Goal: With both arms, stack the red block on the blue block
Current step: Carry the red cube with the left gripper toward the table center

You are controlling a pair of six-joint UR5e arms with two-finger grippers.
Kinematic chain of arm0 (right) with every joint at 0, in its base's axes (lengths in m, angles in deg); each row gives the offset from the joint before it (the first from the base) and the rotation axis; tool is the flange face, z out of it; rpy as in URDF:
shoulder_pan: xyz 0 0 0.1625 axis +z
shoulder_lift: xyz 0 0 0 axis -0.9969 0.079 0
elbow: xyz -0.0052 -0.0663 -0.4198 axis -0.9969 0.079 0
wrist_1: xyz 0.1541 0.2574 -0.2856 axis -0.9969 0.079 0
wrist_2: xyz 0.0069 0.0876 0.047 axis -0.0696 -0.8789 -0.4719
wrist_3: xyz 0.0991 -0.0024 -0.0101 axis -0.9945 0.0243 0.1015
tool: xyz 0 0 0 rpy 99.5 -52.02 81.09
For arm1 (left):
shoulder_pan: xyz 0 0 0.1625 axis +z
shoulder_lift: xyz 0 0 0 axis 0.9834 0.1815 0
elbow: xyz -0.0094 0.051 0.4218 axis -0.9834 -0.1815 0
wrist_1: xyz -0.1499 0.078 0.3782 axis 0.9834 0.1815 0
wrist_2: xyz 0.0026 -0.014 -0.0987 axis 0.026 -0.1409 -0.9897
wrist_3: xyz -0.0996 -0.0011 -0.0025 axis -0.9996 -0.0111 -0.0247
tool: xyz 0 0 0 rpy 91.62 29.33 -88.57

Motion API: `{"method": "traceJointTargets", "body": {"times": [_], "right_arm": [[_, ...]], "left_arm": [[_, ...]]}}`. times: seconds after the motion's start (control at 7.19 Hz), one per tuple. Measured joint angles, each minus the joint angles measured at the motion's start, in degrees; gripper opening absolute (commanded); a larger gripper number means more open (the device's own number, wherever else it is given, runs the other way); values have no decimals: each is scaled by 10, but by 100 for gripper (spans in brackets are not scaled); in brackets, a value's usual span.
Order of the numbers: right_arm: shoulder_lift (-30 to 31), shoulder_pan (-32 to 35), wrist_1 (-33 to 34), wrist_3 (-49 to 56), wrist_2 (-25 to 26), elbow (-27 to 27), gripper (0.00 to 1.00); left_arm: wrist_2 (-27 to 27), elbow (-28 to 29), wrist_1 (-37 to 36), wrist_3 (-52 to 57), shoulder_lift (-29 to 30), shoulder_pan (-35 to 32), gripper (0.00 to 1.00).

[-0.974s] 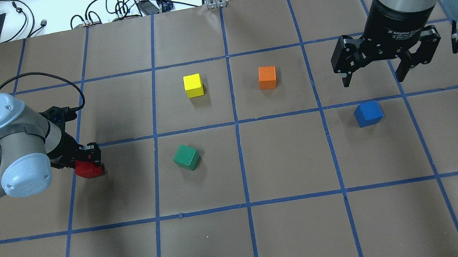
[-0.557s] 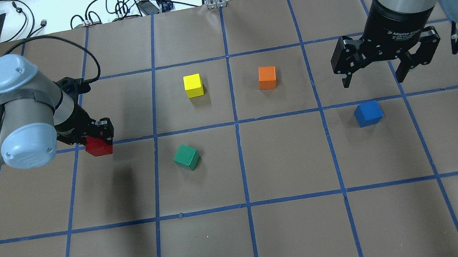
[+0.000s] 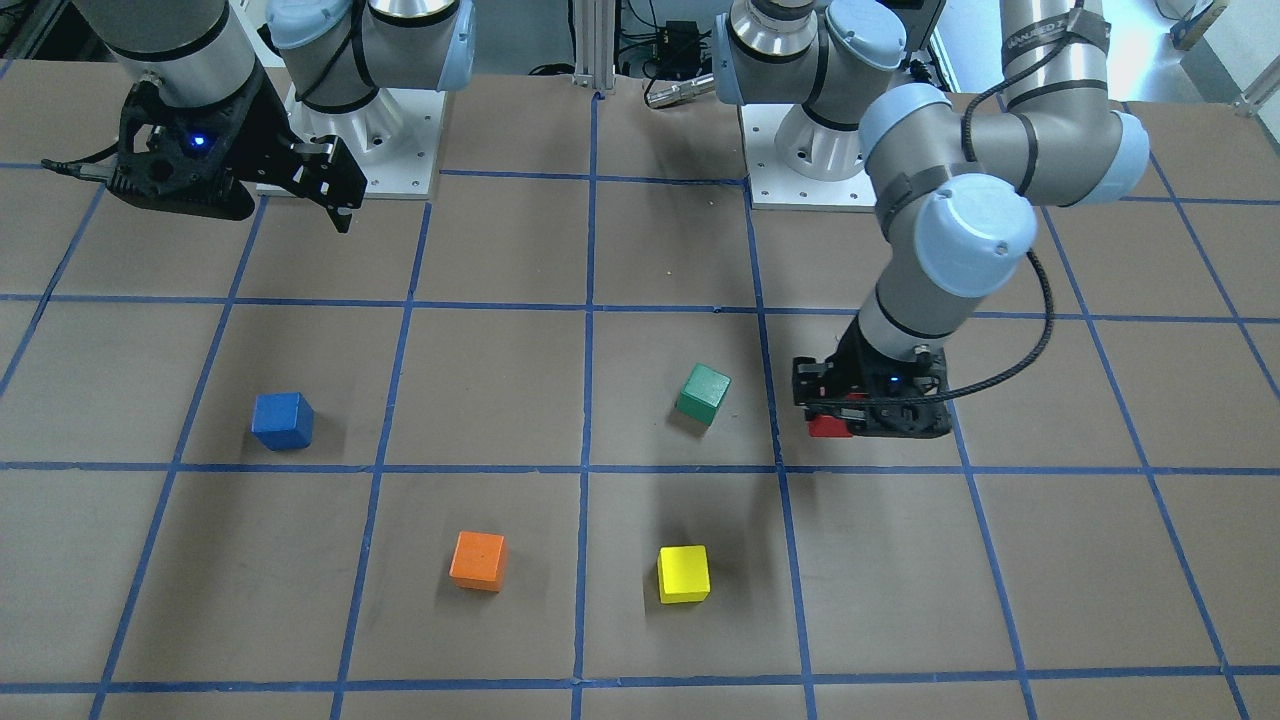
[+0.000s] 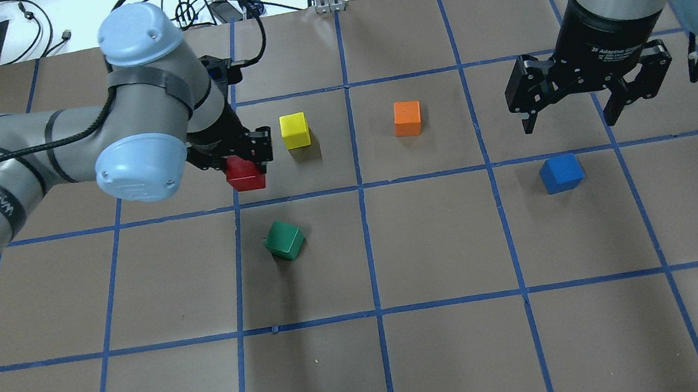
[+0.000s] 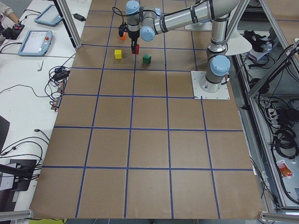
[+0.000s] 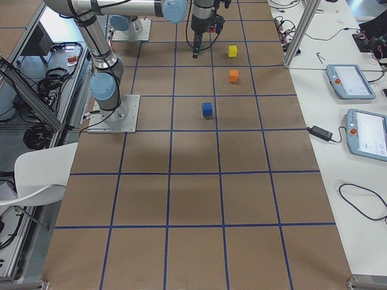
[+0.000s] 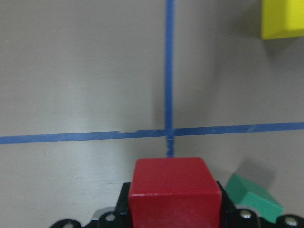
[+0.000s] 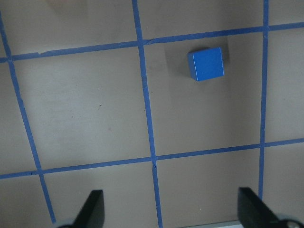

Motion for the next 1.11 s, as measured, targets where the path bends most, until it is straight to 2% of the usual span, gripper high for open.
{"method": "traceJointTargets", "body": {"times": [0.28, 0.7, 0.83, 0.97, 1.11], "right_arm": [[0, 0, 0, 0, 0, 0, 100], [0, 0, 1, 0, -1, 0, 100], [0, 0, 3, -1, -4, 0, 100], [-1, -1, 7, -1, -4, 0, 100], [-1, -2, 8, -1, -3, 0, 100]], "left_arm": [[-16, 17, -59, -82, 47, -55, 0], [-16, 32, -127, -142, 109, -100, 0], [-15, 42, -136, -151, 125, -109, 29], [-13, 48, -140, -154, 140, -118, 78], [-12, 48, -141, -152, 151, -122, 100]]}}
